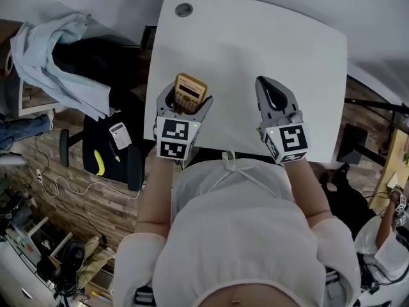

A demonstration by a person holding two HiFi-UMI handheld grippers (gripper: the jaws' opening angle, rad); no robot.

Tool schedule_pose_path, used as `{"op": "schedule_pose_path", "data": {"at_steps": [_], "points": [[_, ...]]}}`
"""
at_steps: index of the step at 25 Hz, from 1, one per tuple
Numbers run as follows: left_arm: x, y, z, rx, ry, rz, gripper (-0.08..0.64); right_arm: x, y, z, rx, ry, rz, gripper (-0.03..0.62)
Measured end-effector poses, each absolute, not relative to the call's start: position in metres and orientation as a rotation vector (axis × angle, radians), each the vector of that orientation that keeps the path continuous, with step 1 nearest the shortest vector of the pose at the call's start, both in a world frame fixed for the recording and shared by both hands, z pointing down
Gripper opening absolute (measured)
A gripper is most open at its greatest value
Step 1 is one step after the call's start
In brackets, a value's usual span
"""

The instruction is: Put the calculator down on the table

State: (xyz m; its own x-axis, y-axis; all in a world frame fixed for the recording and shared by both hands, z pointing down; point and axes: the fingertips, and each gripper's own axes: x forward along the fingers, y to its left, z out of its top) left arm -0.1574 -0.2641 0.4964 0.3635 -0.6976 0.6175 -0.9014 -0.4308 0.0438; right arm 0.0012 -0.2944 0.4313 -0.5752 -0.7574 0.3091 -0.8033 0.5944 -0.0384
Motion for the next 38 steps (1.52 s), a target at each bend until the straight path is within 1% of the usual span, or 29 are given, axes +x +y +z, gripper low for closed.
{"op": "schedule_pose_path", "data": {"at_steps": [12, 17, 26, 38], "points": [[-0.171, -0.3, 0.589, 2.094, -1.213, 0.922, 0.408, -0.012, -0.329, 0.486, 1.301, -2.474, 0.377, 0.006], [-0.167, -0.303, 0.615, 2.049, -1.115, 1.052, 0.408, -0.015, -0.337, 0.497, 1.293, -2.457, 0.401, 0.006], [-0.169, -0.311, 0.632, 1.959, -1.132, 1.129, 0.407, -0.012, -0.348, 0.51, 1.303, -2.439, 0.441, 0.006], [-0.17, -0.312, 0.631, 2.052, -1.209, 1.026, 0.407, -0.009, -0.342, 0.508, 1.302, -2.436, 0.435, 0.006]]}}
